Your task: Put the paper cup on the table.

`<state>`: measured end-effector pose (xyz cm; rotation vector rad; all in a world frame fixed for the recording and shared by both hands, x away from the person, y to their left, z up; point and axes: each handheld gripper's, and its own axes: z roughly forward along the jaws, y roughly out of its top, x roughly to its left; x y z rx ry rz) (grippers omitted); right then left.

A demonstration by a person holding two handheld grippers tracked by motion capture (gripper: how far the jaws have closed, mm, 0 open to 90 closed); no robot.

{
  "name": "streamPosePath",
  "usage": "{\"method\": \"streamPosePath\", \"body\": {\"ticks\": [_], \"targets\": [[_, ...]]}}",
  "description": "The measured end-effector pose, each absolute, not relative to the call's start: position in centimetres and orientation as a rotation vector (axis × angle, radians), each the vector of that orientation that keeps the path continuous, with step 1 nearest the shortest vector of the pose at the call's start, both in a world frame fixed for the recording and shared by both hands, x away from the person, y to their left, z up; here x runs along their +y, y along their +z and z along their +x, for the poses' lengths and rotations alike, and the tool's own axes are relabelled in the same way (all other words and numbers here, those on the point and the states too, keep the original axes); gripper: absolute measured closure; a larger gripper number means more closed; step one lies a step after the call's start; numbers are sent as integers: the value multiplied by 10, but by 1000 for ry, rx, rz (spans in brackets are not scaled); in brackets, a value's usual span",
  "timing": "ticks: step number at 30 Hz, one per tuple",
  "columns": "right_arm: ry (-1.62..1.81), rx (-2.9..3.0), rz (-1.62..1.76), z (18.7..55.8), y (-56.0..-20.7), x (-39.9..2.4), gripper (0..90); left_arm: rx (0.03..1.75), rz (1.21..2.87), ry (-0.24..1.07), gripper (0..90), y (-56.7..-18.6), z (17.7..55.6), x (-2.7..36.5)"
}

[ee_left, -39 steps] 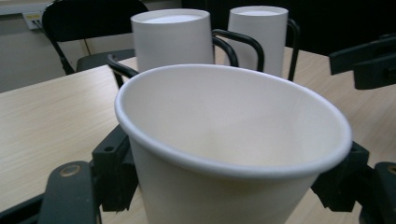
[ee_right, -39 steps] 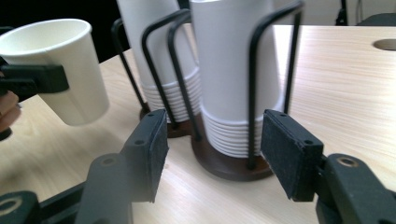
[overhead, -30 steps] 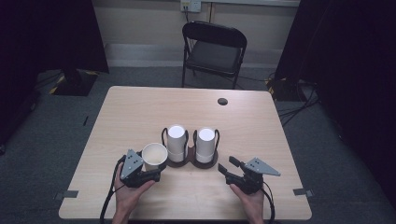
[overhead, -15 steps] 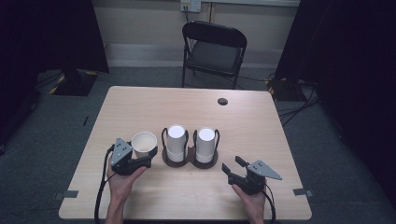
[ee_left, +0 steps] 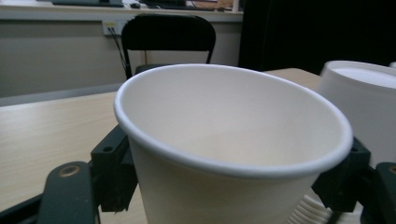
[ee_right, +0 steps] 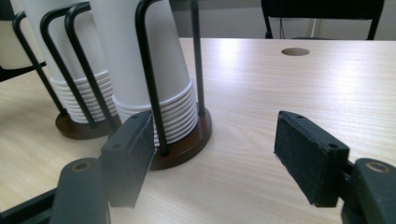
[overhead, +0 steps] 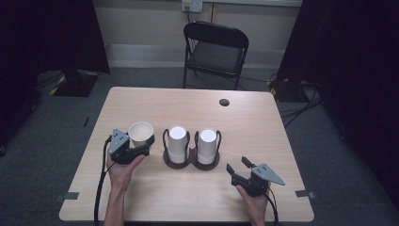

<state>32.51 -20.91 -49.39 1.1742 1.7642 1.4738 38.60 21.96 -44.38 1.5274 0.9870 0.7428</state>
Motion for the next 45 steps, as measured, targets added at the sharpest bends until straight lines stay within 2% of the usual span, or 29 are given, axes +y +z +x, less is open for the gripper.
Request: {"method": "streamPosePath", "body": {"ticks": [6,21,36,45], "targets": [[1469,1780,1170,326,-495,-208,295,1020,1506,739,229,-456,406,227],[1489,1760,1173,324,-495,-210,294,1071,1511,719,221,-470,428,217],[1484,1769,1163,324,-495,-209,305,1150,1603,657,206,-492,433,220],[1482,1768,1166,324,-495,-209,303,1173,1619,650,156,-490,430,223]]}}
